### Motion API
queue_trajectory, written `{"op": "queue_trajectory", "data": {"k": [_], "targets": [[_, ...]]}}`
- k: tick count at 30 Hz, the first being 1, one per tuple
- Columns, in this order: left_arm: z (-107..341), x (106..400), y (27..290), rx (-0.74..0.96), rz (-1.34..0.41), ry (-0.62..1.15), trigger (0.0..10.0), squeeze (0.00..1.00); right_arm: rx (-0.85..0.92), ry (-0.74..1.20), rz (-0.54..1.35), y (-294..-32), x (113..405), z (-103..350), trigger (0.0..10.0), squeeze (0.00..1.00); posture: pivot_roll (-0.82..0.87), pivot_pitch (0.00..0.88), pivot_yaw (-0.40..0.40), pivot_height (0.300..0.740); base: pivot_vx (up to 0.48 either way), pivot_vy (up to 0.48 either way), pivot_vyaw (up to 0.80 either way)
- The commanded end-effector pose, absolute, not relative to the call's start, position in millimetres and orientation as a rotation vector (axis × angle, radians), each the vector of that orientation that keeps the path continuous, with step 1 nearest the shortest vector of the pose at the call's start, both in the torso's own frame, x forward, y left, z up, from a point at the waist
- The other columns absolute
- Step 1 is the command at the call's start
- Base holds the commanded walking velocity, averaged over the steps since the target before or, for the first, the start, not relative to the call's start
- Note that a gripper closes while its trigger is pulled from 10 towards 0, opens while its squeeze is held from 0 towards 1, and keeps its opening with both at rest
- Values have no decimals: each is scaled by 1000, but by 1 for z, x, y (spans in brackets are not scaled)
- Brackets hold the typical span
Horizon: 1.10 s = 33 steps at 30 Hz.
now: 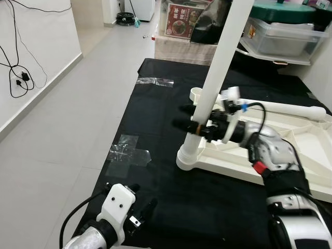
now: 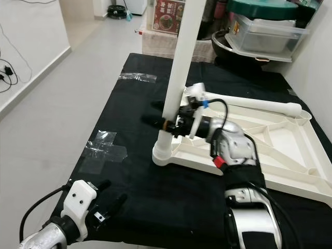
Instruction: Building children table
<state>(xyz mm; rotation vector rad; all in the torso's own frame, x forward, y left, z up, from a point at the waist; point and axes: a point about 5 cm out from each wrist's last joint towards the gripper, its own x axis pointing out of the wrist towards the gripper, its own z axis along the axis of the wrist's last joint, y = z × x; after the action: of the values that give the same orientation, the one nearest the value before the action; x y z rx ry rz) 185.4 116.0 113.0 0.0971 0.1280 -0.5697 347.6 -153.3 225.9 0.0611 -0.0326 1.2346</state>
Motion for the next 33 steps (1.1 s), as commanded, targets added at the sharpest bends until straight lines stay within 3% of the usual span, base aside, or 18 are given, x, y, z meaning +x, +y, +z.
{"op": "queue_trajectory", "data": {"k": [1,7,10,14,15,16,17,19,20,23,27,28,29,30,31,32,33], "targets": [[108,184,114,86,-571,144,10000,0,61,-72,1304,-146,347,232,0,0,147,43,-120,740,0,0,0],[109,184,114,98,-567,139,10000,0,46,-80,1179,-145,354,232,0,0,143,51,-119,740,0,0,0],[110,185,115,92,-539,131,10000,0,20,-59,920,-150,354,218,0,0,127,59,-119,740,0,0,0],[110,185,116,90,-544,133,10000,0,6,-56,740,-154,356,211,0,0,124,66,-113,740,0,0,0],[110,185,116,92,-547,135,10000,0,-1,-47,592,-157,357,208,0,0,139,68,-107,740,0,0,0],[110,185,117,96,-547,135,10000,0,-9,-26,315,-166,353,202,0,0,130,66,-104,740,0,0,0],[110,185,117,96,-547,135,10000,0,-9,-26,315,-166,353,202,0,0,130,66,-104,740,0,0,0],[110,186,118,99,-543,136,10000,0,-13,17,-82,-180,333,192,0,0,128,70,-108,740,0,0,0],[110,186,118,99,-543,136,10000,0,-13,17,-82,-180,333,192,0,0,128,70,-108,740,0,0,0],[110,186,118,100,-544,134,10000,0,-13,45,-315,-169,306,182,0,0,135,63,-105,740,0,0,0],[110,187,118,102,-545,134,10000,0,10,52,-344,-154,300,179,0,0,138,64,-102,740,0,0,0],[110,187,118,103,-545,134,10000,0,32,57,-337,-147,301,179,3020,0,138,64,-103,740,0,0,0],[110,187,118,102,-546,134,10000,0,72,56,-318,-140,303,178,3020,0,137,65,-101,740,0,0,0],[110,187,118,103,-546,134,10000,0,96,30,-250,-133,307,182,10000,0,137,64,-101,740,0,0,0],[110,187,118,103,-546,134,10000,0,96,30,-250,-133,307,182,10000,0,137,64,-101,740,0,0,0],[110,187,118,103,-547,134,10000,0,98,-9,-196,-128,310,187,10000,1000,136,63,-102,740,0,0,0],[110,187,118,102,-547,134,10000,0,94,-28,-181,-125,310,190,10000,1000,135,63,-101,740,0,0,0]]}}
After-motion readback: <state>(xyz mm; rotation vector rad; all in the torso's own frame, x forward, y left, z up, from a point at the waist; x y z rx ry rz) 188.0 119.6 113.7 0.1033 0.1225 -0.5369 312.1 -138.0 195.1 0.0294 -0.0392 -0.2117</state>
